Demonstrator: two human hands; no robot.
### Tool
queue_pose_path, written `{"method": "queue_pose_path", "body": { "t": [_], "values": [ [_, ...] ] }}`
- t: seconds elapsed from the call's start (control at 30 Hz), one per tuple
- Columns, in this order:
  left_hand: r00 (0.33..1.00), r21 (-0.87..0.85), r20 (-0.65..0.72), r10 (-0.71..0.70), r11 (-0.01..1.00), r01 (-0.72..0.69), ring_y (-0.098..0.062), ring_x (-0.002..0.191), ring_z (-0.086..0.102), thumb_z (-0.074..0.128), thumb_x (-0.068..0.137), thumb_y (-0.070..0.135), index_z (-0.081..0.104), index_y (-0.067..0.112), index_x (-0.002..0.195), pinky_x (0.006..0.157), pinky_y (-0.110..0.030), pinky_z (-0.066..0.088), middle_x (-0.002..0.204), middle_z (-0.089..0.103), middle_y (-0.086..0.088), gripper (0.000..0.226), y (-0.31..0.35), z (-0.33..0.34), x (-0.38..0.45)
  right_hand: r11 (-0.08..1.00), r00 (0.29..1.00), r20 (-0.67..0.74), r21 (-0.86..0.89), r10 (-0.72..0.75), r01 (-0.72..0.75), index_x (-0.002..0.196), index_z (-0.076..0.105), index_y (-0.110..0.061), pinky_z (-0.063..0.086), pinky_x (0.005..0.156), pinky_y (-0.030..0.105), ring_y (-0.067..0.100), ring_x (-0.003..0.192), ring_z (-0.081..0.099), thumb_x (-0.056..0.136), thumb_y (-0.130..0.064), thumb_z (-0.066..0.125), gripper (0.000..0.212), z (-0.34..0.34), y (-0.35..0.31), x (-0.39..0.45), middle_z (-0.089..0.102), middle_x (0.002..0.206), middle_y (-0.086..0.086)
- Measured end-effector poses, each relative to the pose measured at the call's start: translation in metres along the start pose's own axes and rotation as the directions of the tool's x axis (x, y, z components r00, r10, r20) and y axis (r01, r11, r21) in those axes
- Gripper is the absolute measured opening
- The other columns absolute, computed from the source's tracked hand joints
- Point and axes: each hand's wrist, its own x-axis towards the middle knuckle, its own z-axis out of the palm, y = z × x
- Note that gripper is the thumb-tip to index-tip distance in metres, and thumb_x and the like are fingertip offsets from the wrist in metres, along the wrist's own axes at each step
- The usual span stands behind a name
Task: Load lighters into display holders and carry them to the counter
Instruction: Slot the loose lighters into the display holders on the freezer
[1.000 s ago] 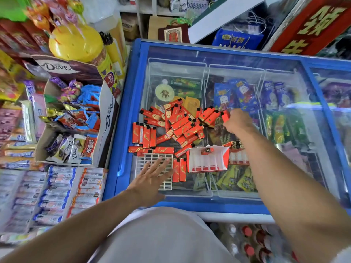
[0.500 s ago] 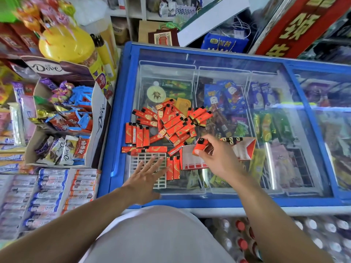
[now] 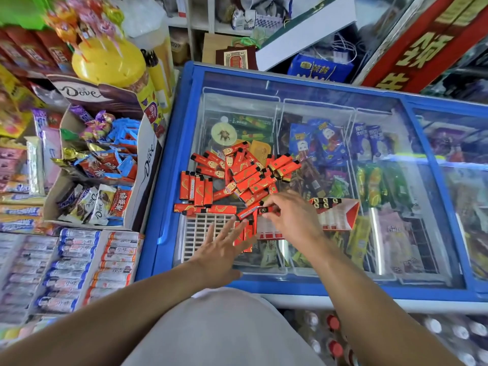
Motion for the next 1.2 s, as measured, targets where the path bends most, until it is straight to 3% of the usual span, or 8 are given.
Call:
{"method": "queue_pose_path", "body": {
  "t": [0.3,0.53,0.67,0.77,0.83,0.93,1.07,1.2],
  "values": [
    [0.999,0.072,0.011,0.036,0.997,-0.037,-0.029,0.145,-0.035,0.053,0.095,0.051,-0.009,0.038,0.157,0.121,-0.060,-0.009,0.161,-0.032,-0.004,0.089,0.002,-0.001,0.008,0.999,1.000,-0.023,-0.031,-0.016,0.016,0.120,0.066,-0.029,0.049,0.090,0.026,0.007,0.103,0.057,0.091,-0.042,0.068,0.032,0.018,0.006,-0.001,0.062,0.110,-0.012],
    [1.000,0.074,0.018,0.013,0.997,-0.015,-0.027,0.144,-0.038,0.053,0.095,0.052,-0.017,0.042,0.155,0.120,-0.060,-0.010,0.161,-0.033,-0.001,0.092,-0.002,0.006,0.010,0.990,0.986,-0.142,0.125,0.087,-0.070,0.109,0.069,-0.026,0.047,0.075,0.019,0.003,0.090,0.057,0.093,-0.036,0.066,0.020,0.003,0.011,0.015,0.066,0.103,-0.011],
    [1.000,0.002,0.010,-0.011,1.000,0.011,-0.027,0.144,-0.039,0.054,0.096,0.051,-0.013,0.041,0.157,0.118,-0.065,-0.011,0.160,-0.036,0.000,0.091,0.002,0.004,0.007,0.957,0.971,0.010,0.166,0.239,-0.238,0.126,0.061,-0.023,0.054,0.090,0.037,0.016,0.107,0.064,0.091,-0.021,0.072,0.037,-0.004,0.035,0.059,0.067,0.121,-0.001],
    [1.000,-0.003,0.001,-0.009,1.000,0.009,-0.028,0.144,-0.037,0.055,0.096,0.052,-0.019,0.043,0.154,0.119,-0.064,-0.010,0.160,-0.036,0.000,0.095,0.000,0.006,0.005,0.991,0.984,0.121,-0.026,0.130,-0.128,0.134,0.058,-0.027,0.050,0.101,0.045,0.019,0.117,0.060,0.087,-0.023,0.075,0.050,0.004,0.038,0.086,0.061,0.130,0.001],
    [1.000,-0.003,0.007,-0.008,1.000,0.008,-0.028,0.145,-0.036,0.055,0.096,0.053,-0.022,0.045,0.153,0.119,-0.063,-0.010,0.160,-0.036,0.001,0.096,-0.003,0.008,0.005,0.992,0.980,0.184,-0.113,0.076,-0.056,0.134,0.058,-0.029,0.053,0.095,0.044,0.017,0.112,0.060,0.084,-0.026,0.078,0.054,0.010,0.036,0.097,0.058,0.123,-0.001],
    [1.000,-0.014,0.016,-0.004,1.000,0.004,-0.028,0.146,-0.034,0.055,0.096,0.052,-0.022,0.047,0.152,0.119,-0.063,-0.010,0.161,-0.035,0.001,0.096,-0.004,0.008,0.005,0.991,0.983,0.177,-0.134,0.041,-0.017,0.127,0.062,-0.027,0.055,0.086,0.041,0.014,0.102,0.059,0.082,-0.026,0.080,0.048,0.010,0.037,0.107,0.056,0.114,-0.003],
    [0.999,-0.010,0.039,-0.006,1.000,0.007,-0.028,0.146,-0.035,0.054,0.096,0.052,-0.023,0.047,0.152,0.117,-0.065,-0.012,0.160,-0.035,0.000,0.095,-0.004,0.008,0.006,0.988,0.983,0.185,-0.151,0.009,0.020,0.117,0.063,-0.023,0.052,0.091,0.040,0.015,0.108,0.060,0.082,-0.029,0.079,0.038,0.002,0.040,0.104,0.060,0.114,-0.005],
    [0.999,0.005,0.050,-0.007,1.000,0.006,-0.029,0.145,-0.036,0.052,0.097,0.053,-0.024,0.046,0.151,0.116,-0.064,-0.014,0.158,-0.038,0.000,0.094,-0.002,0.006,0.005,1.000,0.993,0.115,0.006,0.029,-0.030,0.114,0.063,-0.023,0.048,0.094,0.034,0.012,0.107,0.061,0.085,-0.030,0.077,0.032,-0.020,0.044,0.072,0.066,0.114,-0.006]
  ]
}}
